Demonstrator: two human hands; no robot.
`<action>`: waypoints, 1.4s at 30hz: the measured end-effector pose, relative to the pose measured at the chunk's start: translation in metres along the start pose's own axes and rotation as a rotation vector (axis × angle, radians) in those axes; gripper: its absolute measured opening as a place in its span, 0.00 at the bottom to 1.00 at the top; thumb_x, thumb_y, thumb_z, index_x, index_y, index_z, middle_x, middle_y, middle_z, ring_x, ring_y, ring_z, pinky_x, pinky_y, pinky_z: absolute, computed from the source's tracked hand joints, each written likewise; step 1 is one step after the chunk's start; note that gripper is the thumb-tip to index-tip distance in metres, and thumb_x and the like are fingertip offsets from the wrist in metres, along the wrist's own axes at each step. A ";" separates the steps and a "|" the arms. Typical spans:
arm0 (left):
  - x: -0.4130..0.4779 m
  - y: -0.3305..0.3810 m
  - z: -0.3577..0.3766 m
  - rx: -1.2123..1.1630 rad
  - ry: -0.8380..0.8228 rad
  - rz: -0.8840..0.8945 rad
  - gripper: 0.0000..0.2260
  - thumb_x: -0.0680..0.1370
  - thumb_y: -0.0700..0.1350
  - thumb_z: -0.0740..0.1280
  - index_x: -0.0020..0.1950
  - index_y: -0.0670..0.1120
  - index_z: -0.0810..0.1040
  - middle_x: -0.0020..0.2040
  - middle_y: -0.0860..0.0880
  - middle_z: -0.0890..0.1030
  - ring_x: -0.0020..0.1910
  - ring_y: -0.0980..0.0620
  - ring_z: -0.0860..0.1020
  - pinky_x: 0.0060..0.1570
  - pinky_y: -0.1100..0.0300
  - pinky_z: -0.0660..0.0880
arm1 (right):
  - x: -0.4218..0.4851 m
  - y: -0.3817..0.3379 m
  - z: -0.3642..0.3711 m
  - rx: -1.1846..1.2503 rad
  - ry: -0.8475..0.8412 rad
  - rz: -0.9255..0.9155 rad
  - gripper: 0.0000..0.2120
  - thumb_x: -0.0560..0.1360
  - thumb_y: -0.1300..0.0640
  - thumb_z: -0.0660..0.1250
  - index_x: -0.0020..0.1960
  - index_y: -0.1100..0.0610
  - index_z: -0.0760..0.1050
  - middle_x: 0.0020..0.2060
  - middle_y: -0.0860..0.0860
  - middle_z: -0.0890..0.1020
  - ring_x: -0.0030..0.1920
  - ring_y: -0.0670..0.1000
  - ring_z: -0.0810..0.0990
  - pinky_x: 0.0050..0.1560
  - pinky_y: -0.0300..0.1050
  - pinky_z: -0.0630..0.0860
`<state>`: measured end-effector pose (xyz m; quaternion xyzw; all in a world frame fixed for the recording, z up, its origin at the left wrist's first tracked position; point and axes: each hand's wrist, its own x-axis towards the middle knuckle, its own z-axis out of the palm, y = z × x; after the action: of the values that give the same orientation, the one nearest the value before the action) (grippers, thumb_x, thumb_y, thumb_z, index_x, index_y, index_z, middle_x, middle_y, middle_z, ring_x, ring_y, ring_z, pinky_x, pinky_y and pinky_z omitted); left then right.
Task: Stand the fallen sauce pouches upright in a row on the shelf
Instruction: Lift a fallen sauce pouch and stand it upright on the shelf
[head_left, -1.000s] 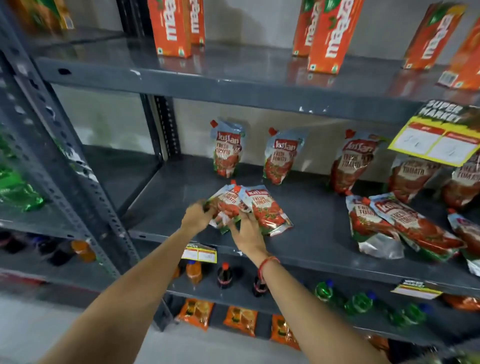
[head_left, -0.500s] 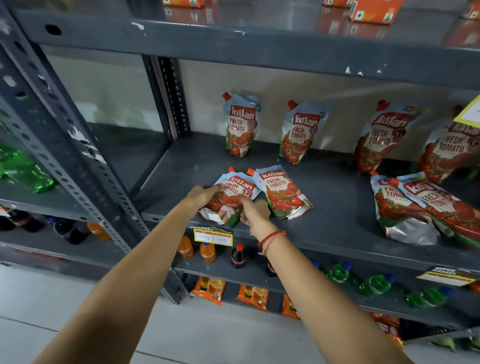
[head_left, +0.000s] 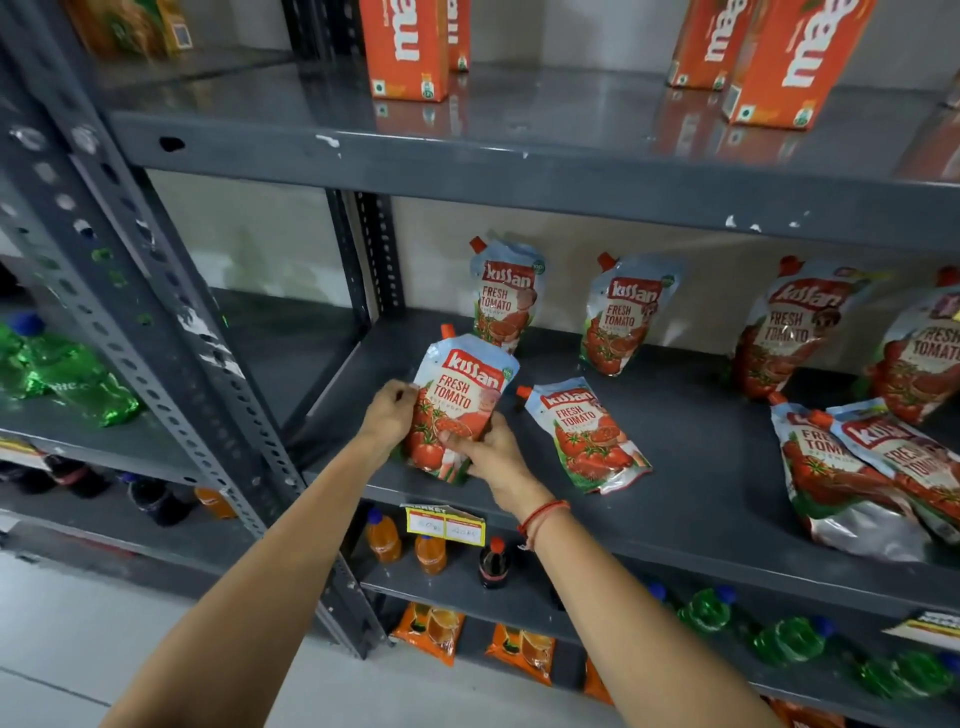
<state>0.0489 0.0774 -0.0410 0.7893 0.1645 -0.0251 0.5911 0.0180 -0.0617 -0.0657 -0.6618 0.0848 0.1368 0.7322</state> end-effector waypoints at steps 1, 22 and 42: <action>0.001 0.002 -0.001 -0.037 0.018 0.035 0.08 0.81 0.46 0.54 0.51 0.44 0.70 0.53 0.42 0.78 0.49 0.47 0.77 0.51 0.52 0.76 | 0.003 -0.004 0.001 -0.031 0.010 -0.059 0.24 0.68 0.63 0.75 0.58 0.55 0.66 0.61 0.55 0.78 0.56 0.52 0.78 0.58 0.51 0.76; -0.006 -0.027 0.010 -0.306 0.275 0.116 0.07 0.80 0.47 0.58 0.53 0.45 0.73 0.54 0.45 0.77 0.54 0.48 0.75 0.57 0.50 0.73 | 0.026 -0.041 -0.027 -0.438 0.043 -0.375 0.27 0.68 0.55 0.75 0.63 0.60 0.70 0.53 0.58 0.81 0.49 0.52 0.79 0.46 0.38 0.76; -0.036 0.024 0.154 -0.205 -0.340 -0.387 0.20 0.74 0.51 0.67 0.62 0.42 0.74 0.56 0.43 0.81 0.52 0.43 0.80 0.59 0.49 0.76 | -0.012 -0.028 -0.146 -0.435 0.356 0.166 0.19 0.66 0.48 0.76 0.49 0.59 0.76 0.53 0.57 0.82 0.54 0.57 0.81 0.55 0.45 0.77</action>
<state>0.0457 -0.0819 -0.0569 0.6635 0.2122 -0.2530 0.6714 0.0239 -0.2099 -0.0515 -0.8076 0.2346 0.0932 0.5329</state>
